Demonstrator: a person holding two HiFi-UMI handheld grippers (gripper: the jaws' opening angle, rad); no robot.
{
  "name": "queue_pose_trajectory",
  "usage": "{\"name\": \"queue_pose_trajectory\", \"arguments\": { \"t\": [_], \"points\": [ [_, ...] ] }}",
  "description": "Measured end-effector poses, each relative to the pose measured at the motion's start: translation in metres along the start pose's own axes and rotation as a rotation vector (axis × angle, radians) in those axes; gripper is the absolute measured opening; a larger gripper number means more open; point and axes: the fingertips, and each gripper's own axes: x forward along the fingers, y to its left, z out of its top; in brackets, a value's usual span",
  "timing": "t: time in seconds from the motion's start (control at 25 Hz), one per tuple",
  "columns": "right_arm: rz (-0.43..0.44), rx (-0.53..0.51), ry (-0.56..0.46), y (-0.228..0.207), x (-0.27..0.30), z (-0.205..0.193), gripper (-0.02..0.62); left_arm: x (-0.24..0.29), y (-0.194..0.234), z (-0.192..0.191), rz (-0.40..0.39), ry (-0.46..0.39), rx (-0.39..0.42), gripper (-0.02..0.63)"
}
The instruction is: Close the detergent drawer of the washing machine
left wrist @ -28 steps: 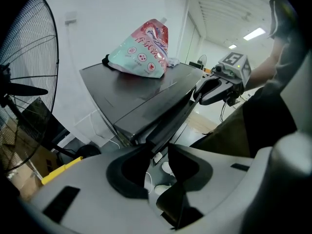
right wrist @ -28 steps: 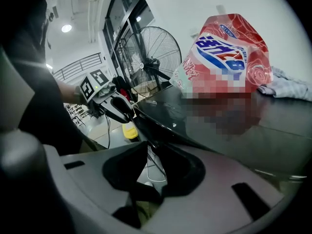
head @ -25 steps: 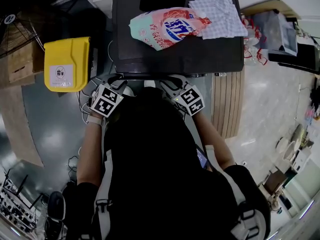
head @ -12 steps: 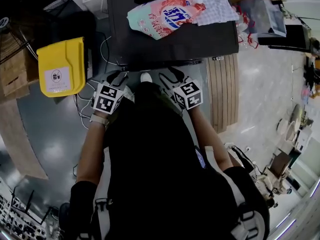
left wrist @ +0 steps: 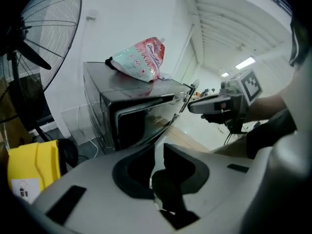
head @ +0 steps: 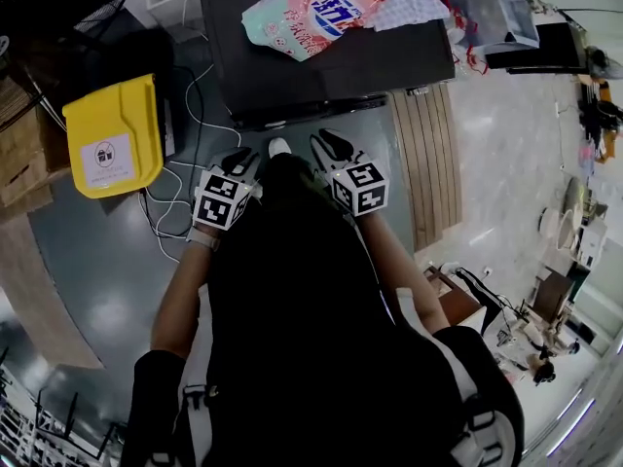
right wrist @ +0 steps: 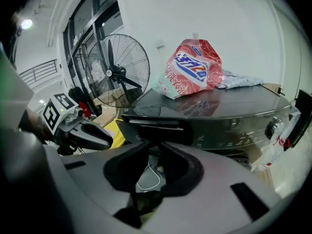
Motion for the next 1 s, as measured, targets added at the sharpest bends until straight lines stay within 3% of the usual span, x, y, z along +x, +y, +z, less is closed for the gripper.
{"name": "queue_pose_trajectory", "arguments": {
  "t": [0.08,0.28,0.6,1.0],
  "points": [
    [-0.011,0.0,-0.003,0.006,-0.002,0.0,0.061,0.0,-0.007,0.007,-0.033,-0.043,-0.031,0.013],
    [-0.055,0.021,-0.007,0.012,-0.002,0.005,0.032,0.001,-0.015,0.021,-0.077,-0.087,-0.022,0.011],
    [-0.109,0.077,-0.042,0.007,0.02,0.008,0.021,0.007,0.007,0.044,-0.012,-0.139,-0.015,0.011],
    [-0.075,0.07,-0.027,0.003,0.038,0.014,0.017,0.023,0.004,0.049,-0.003,-0.117,0.004,0.011]
  ]
}}
